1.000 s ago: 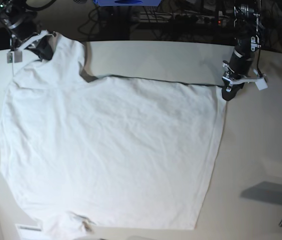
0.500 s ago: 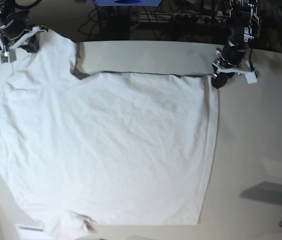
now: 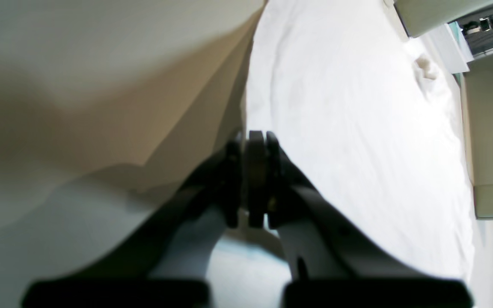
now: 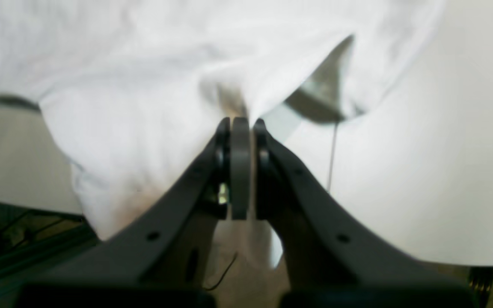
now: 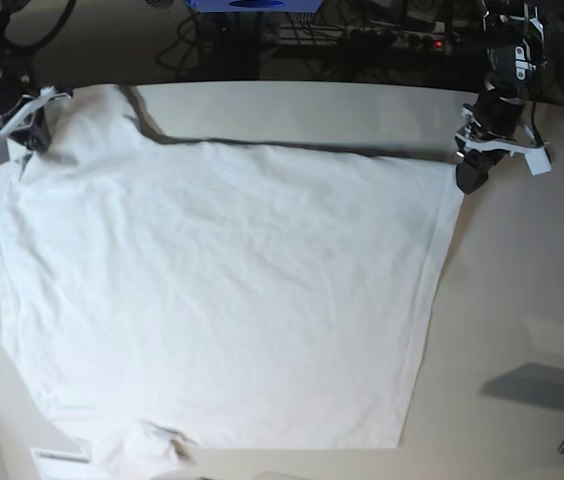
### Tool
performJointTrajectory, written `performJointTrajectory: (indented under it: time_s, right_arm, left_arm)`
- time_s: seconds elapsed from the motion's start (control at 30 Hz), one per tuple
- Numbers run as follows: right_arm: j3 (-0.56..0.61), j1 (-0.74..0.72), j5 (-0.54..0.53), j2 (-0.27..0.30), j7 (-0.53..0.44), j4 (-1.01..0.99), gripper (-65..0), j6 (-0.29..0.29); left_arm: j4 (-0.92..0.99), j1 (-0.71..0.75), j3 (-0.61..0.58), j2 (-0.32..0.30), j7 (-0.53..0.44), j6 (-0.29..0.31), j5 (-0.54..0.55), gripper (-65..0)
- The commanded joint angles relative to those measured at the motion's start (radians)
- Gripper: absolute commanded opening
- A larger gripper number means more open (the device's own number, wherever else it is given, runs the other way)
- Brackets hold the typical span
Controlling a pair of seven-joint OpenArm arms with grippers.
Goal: Fold the T-shirt properly
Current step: 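Lift both grippers and fold the shoulder edge over toward the hem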
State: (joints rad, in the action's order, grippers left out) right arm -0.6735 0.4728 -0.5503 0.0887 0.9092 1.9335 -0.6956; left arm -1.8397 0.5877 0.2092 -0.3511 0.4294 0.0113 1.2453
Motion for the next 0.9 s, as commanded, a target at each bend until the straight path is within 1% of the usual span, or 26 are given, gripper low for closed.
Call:
performJointTrajectory:
  time_s: [0.0, 0.07, 0.13, 0.27, 0.37, 0.43, 0.5, 0.57, 0.67, 0.77, 0.87]
  right_arm:
    - [-0.004, -0.016, -0.017, 0.019, -0.019, 0.017, -64.7, -0.003]
    - [-0.002, -0.044, -0.017, 0.038, -0.006, 0.016, -64.7, -0.003]
    - [-0.005, -0.090, -0.017, 0.050, 0.035, 0.016, -64.7, -0.003]
    - [-0.005, -0.179, -0.011, 0.055, 0.107, 0.016, -64.7, -0.003]
    - [-0.005, -0.240, -0.011, 0.078, 0.150, 0.014, -64.7, -0.003]
    - [-0.005, -0.273, -0.009, 0.079, 0.175, 0.013, -64.7, -0.003]
    - [-0.005, -0.300, -0.009, 0.082, 0.184, 0.013, -64.7, -0.003]
    - [-0.005, -0.319, -0.009, 0.102, 0.195, 0.011, -64.7, -0.003]
    - [-0.005, -0.359, -0.009, 0.116, 0.207, 0.002, -64.7, -0.003]
    - [-0.005, -0.385, -0.009, 0.119, 0.210, -0.021, -64.7, -0.003]
    - [-0.001, -0.401, -0.007, 0.119, 0.209, -0.039, -64.7, -0.003]
  left_arm:
    - [-0.021, 0.001, 0.009, -0.012, -0.014, 0.011, 0.004, -65.0]
    - [-0.031, -0.004, 0.011, -0.010, -0.014, 0.011, 0.004, -65.0]
    - [-0.038, -0.012, 0.012, -0.009, -0.017, 0.011, 0.007, -65.0]
    - [-0.051, -0.042, 0.012, -0.004, -0.016, 0.008, 0.009, -65.0]
    - [-0.062, -0.070, 0.012, -0.003, -0.016, 0.008, 0.011, -65.0]
    - [-0.064, -0.088, 0.012, -0.003, -0.016, 0.006, 0.011, -65.0]
    - [-0.061, -0.105, 0.012, -0.001, -0.016, 0.006, 0.011, -65.0]
    - [-0.058, -0.122, 0.012, 0.002, -0.016, 0.006, 0.011, -65.0]
    - [-0.053, -0.151, 0.012, 0.024, -0.016, 0.005, 0.004, -65.0]
    - [-0.036, -0.171, 0.011, 0.027, -0.014, -0.021, 0.004, -65.0]
    - [-0.008, -0.202, 0.003, 0.027, -0.014, -0.026, 0.004, -65.0]
